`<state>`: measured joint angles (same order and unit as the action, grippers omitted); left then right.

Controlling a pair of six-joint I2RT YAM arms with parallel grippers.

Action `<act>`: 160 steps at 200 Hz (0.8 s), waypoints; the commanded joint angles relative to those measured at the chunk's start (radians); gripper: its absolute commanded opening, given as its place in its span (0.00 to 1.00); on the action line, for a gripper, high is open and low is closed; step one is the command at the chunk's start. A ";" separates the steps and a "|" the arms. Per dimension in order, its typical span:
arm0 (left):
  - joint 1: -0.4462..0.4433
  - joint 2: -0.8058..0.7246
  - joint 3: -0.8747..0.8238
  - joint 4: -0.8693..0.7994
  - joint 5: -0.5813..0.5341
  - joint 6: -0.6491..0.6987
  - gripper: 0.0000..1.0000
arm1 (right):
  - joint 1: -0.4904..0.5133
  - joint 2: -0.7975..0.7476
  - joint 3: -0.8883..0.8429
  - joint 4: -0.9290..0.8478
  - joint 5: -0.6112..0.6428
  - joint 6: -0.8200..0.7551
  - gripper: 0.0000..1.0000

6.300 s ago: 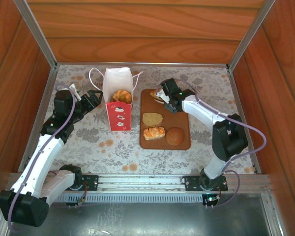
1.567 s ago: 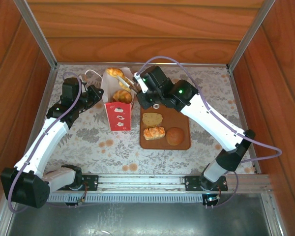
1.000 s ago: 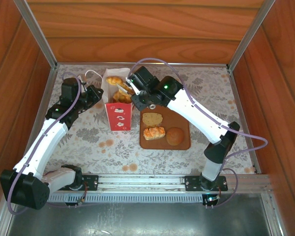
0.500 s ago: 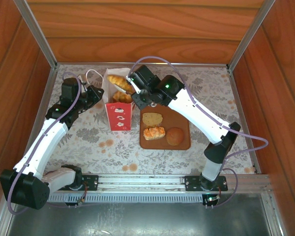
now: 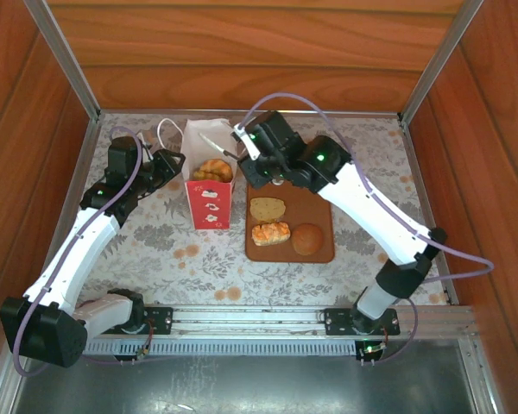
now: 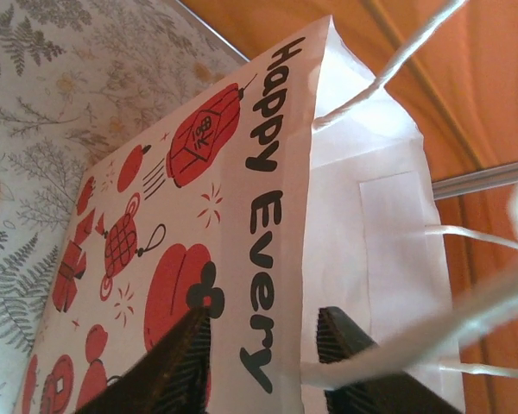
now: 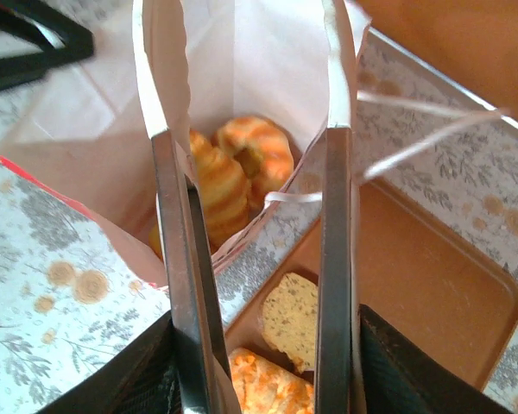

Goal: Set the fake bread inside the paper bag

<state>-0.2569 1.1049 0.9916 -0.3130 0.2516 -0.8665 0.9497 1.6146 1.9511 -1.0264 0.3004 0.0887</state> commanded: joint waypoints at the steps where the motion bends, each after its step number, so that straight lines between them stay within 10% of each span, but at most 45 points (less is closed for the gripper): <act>1: -0.005 -0.014 -0.008 0.027 0.043 -0.003 0.45 | 0.010 -0.084 -0.025 0.088 -0.040 0.025 0.51; 160: 0.057 -0.123 -0.125 0.163 -0.020 0.001 0.87 | -0.011 -0.565 -0.497 -0.258 0.192 0.397 0.51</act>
<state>-0.2142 0.9871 0.8845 -0.2066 0.2508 -0.8719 0.9485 1.0859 1.5261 -1.1568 0.3805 0.3508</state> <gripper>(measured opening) 0.865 0.509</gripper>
